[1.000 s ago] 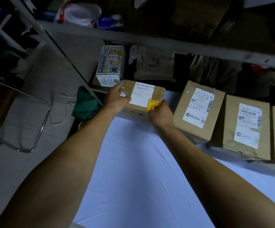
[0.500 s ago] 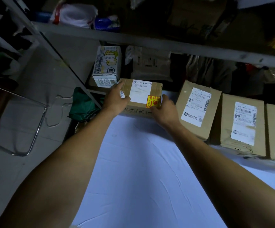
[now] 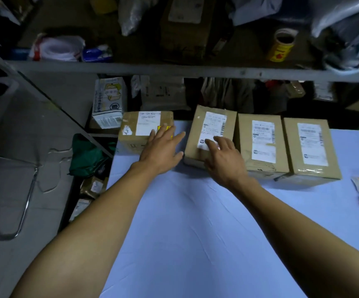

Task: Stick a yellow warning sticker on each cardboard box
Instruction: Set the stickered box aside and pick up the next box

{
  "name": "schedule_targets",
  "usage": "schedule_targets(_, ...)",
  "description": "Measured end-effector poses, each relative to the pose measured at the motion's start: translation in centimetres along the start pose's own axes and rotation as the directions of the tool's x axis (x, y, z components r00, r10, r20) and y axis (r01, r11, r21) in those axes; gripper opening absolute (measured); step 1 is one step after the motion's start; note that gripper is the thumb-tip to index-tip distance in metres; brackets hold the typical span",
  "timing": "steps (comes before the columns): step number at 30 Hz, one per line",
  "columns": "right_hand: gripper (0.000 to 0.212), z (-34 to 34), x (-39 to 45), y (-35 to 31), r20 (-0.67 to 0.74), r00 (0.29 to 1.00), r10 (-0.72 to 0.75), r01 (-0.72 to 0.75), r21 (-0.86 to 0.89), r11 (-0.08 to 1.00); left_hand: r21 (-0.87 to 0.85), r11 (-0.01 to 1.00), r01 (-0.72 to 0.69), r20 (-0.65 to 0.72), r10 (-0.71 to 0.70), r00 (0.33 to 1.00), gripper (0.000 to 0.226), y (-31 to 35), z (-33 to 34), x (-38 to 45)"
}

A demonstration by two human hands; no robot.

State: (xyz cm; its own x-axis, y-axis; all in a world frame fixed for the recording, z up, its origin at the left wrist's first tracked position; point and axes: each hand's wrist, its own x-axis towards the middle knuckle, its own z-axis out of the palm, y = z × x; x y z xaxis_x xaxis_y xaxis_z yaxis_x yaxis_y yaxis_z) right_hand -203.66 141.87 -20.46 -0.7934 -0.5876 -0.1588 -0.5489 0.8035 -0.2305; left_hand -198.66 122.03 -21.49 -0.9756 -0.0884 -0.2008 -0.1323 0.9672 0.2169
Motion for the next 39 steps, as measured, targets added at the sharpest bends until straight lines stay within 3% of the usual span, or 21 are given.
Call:
schedule_targets(5,0.058,0.3,-1.8,3.0,-0.001,0.999,0.042,-0.042,-0.066,0.997,0.005,0.997,-0.08,0.038,0.08,0.996,0.066,2.6,1.3,0.1)
schedule_targets(12,0.055,2.2,-1.6,4.1,-0.012,0.998,0.064,-0.065,-0.132,0.989,-0.146,0.989,-0.021,0.081,0.033,0.996,0.067,4.6,2.8,0.9)
schedule_targets(18,0.05,3.4,-2.0,3.3,-0.025,0.992,0.12,-0.12,0.006,0.993,-0.318,0.945,0.08,-0.005,-0.086,0.996,0.063,5.9,3.8,0.2)
schedule_targets(27,0.02,4.4,-6.9,2.0,-0.142,0.981,0.136,-0.096,0.255,0.962,-0.415,0.892,0.18,0.008,-0.195,0.981,0.06,7.4,5.0,-6.3)
schedule_targets(33,0.036,4.4,-9.7,2.3,-0.102,0.972,0.21,-0.148,0.429,0.891,-0.496,0.853,0.165,-0.002,-0.192,0.981,0.063,7.6,5.1,-9.6)
schedule_targets(36,0.059,4.1,-9.0,3.0,-0.009,0.954,0.299,-0.237,0.588,0.773,-0.62,0.747,0.24,-0.01,-0.313,0.95,0.076,7.6,4.5,-8.0)
schedule_targets(39,0.078,4.3,-8.0,3.7,0.168,0.909,0.382,-0.366,0.762,0.535,-0.786,0.482,0.386,0.17,-0.432,0.886,0.088,7.4,4.7,-6.0)
